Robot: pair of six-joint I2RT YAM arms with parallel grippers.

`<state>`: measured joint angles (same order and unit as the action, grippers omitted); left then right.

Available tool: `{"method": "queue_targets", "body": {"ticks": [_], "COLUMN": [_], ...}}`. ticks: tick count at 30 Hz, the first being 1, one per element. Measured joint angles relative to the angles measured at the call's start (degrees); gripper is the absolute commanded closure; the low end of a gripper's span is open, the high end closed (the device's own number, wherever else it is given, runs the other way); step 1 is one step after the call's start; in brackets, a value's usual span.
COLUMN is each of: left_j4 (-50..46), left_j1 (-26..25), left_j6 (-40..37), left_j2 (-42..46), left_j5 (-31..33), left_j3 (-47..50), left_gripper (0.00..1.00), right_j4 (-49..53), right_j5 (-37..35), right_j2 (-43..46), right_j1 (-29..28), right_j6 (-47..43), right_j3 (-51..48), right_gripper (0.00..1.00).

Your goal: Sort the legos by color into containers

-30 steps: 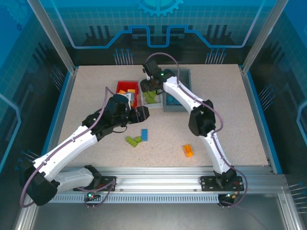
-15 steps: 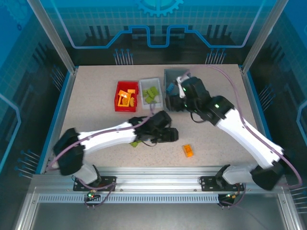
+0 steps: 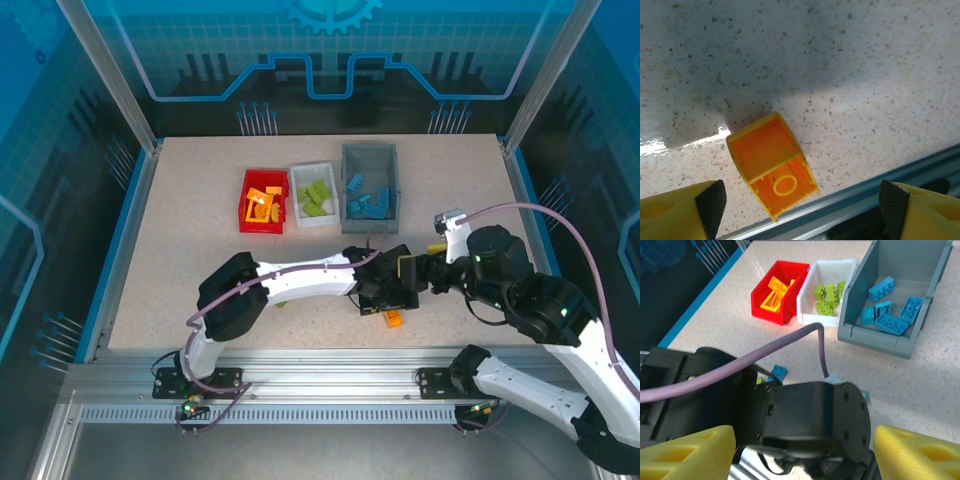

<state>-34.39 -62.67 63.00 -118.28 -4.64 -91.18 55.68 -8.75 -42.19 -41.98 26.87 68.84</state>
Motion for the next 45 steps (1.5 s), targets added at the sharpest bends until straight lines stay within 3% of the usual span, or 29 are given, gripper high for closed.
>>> {"method": "queue_targets", "body": {"ticks": [8,16,19,25,30,36,41,45], "left_j4": [-0.44,0.15,0.74,4.26,4.44,2.62,0.7,-0.11], "left_j1": [-0.02,-0.02,0.0,1.44,5.05,14.16,30.14,42.95], "left_j6": [0.59,1.29,1.25,1.18,0.44,-4.7,-12.52,-20.0], "left_j2": [-4.44,-4.9,-4.74,0.11,7.21,20.35,28.81,28.55], "left_j5": [-2.16,-2.78,-2.51,-0.68,2.14,5.11,6.14,5.79], "left_j3": [-0.72,-0.96,-0.92,6.36,11.39,14.4,14.45,12.96], "left_gripper": [0.28,0.69,0.78,0.81,0.81,0.82,0.82,0.82], "right_j4": [5.29,7.82,10.84,18.51,21.22,13.84,0.98,-9.62], "right_j5": [-0.83,-2.12,-3.52,-4.83,-1.07,5.44,7.58,7.85], "right_j2": [4.55,5.11,4.61,5.92,6.27,3.78,-6.29,-15.37], "right_j1": [0.0,0.0,0.0,0.0,0.0,-0.13,-2.71,-4.28], "right_j6": [1.77,3.1,4.35,9.29,11.96,10.21,6.71,4.07], "right_j3": [0.11,0.7,2.21,4.09,3.23,-1.86,-3.37,-3.3], "right_gripper": [0.26,0.28,0.3,0.3,0.3,0.3,0.3,0.31]}}
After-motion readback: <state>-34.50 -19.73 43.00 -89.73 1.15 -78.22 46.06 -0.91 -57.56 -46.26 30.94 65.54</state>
